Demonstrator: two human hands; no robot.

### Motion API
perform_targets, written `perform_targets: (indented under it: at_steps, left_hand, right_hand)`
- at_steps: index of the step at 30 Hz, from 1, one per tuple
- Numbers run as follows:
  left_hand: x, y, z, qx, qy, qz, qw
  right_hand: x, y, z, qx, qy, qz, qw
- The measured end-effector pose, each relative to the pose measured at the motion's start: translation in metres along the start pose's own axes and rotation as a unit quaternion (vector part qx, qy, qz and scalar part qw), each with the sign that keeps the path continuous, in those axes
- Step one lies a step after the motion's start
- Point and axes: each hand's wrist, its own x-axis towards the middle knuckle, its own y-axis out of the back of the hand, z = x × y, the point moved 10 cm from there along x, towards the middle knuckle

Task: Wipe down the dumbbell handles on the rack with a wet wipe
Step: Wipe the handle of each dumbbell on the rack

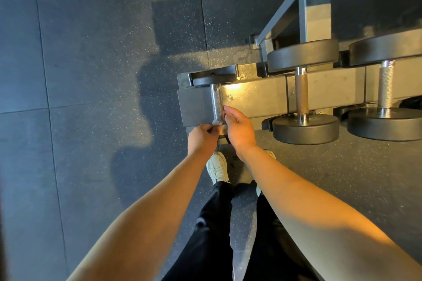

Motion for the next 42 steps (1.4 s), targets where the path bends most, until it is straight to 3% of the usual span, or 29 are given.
perform_targets:
  at_steps: [6, 10, 12, 18, 24, 30, 35, 42]
  left_hand:
    - [0.0, 0.018, -0.002, -0.048, -0.015, 0.067, 0.996]
    - [0.001, 0.034, 0.004, -0.242, 0.005, 0.127, 0.962]
    - [0.01, 0.042, 0.011, -0.274, 0.008, 0.151, 0.95]
    - [0.034, 0.044, 0.05, -0.171, -0.073, 0.117, 0.976]
    - [0.024, 0.033, 0.053, -0.169, -0.14, 0.103, 0.97]
    - [0.021, 0.017, 0.036, -0.236, -0.101, 0.113, 0.96]
    - [0.015, 0.001, 0.028, -0.181, -0.099, 0.138, 0.969]
    - [0.002, 0.002, 0.024, -0.15, -0.069, 0.178, 0.97]
  right_hand:
    - [0.0, 0.002, -0.008, -0.055, 0.074, 0.032, 0.995]
    - [0.001, -0.002, -0.022, -0.051, 0.121, 0.036, 0.991]
    - [0.005, -0.007, -0.026, -0.046, 0.133, 0.024, 0.99]
    - [0.023, 0.009, -0.045, -0.006, 0.138, 0.12, 0.983]
    - [0.039, -0.015, -0.05, -0.106, 0.152, 0.071, 0.98]
    - [0.062, -0.033, -0.045, -0.186, 0.12, 0.047, 0.974]
    - [0.065, -0.028, -0.046, -0.191, 0.122, 0.028, 0.974]
    - [0.058, -0.015, -0.039, -0.195, 0.141, 0.077, 0.968]
